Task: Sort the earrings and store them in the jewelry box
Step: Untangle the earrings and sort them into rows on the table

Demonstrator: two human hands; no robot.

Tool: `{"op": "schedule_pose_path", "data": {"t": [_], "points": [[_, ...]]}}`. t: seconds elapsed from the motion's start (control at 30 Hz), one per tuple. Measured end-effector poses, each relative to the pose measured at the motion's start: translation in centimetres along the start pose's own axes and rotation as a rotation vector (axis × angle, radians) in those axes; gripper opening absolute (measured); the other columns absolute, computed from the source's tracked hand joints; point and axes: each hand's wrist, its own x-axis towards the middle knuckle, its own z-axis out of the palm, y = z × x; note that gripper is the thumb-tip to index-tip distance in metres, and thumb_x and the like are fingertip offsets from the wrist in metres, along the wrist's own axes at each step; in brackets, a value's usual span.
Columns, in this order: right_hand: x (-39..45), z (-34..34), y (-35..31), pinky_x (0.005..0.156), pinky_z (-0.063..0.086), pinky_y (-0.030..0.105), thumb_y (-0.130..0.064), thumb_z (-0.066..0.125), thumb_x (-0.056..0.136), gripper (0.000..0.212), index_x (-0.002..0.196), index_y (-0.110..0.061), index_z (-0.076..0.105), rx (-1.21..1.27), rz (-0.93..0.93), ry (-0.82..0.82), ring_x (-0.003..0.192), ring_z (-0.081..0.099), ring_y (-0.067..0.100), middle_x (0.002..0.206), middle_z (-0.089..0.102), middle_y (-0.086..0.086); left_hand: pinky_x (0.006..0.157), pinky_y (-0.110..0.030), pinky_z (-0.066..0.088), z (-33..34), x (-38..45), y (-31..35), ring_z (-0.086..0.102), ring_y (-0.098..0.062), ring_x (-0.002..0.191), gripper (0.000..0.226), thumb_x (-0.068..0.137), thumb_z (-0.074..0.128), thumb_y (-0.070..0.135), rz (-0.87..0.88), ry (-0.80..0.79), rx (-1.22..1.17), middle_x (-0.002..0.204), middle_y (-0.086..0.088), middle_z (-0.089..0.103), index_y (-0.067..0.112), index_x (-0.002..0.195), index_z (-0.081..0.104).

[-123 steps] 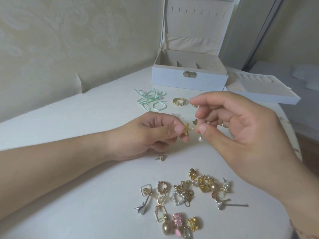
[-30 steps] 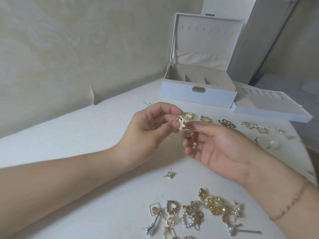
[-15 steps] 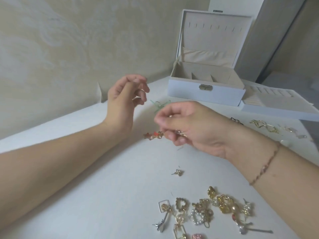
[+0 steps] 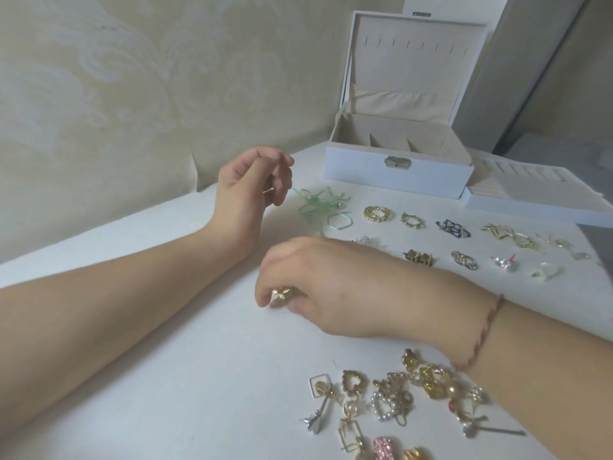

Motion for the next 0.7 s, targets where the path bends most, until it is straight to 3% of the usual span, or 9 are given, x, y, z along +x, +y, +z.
{"op": "schedule_pose_path", "data": {"t": [0.1,0.27,0.4,0.57,0.7], "points": [[-0.6,-2.0,0.5,0.085,0.052,0.037,-0.003,0.052,0.087,0.042,0.103,-0.040,0.064,0.174,0.129,-0.047,0.100,0.059,0.013,0.114,0.056,-0.012,0.056,-0.031,0.031,0.0,0.0,-0.1,0.040,-0.021,0.057,0.026,0.087,0.050,0.015,-0.013,-0.005,0.007,0.060,-0.004,0.049,0.020,0.067,0.066],[-1.7,-3.0,0.4,0.086,0.050,0.029,-0.012,0.054,0.085,0.042,0.115,-0.040,0.059,0.095,0.282,-0.146,0.091,0.052,-0.001,0.099,0.049,-0.020,0.056,-0.031,0.028,0.0,0.1,-0.3,0.040,-0.020,0.056,0.025,0.087,0.050,0.016,-0.011,-0.031,0.021,0.060,-0.004,0.049,0.019,0.068,0.066],[-0.9,-1.3,-0.7,0.089,0.045,0.030,-0.039,0.064,0.088,0.032,0.118,-0.030,0.056,-0.006,0.266,-0.109,0.096,0.043,0.006,0.106,0.045,-0.012,0.056,-0.031,0.027,0.0,0.0,-0.3,0.040,-0.020,0.057,0.028,0.086,0.050,0.016,-0.012,-0.051,0.027,0.060,-0.003,0.050,0.021,0.065,0.067],[0.2,-0.3,-1.1,0.076,0.047,0.030,-0.021,0.067,0.089,0.011,0.099,-0.024,0.062,0.027,0.171,-0.058,0.084,0.050,0.009,0.090,0.042,-0.013,0.056,-0.032,0.026,0.0,0.0,-0.4,0.038,-0.020,0.057,0.027,0.087,0.049,0.015,-0.018,-0.081,0.053,0.060,-0.003,0.051,0.019,0.067,0.066],[-0.5,-0.9,-1.0,0.078,0.051,0.031,-0.027,0.070,0.087,0.009,0.094,-0.027,0.065,0.086,0.146,-0.091,0.082,0.053,0.006,0.090,0.049,-0.013,0.056,-0.026,0.033,0.1,-0.4,-0.3,0.038,-0.020,0.055,0.022,0.089,0.048,0.012,0.025,-0.158,0.138,0.064,-0.012,0.049,0.011,0.073,0.064]]}}
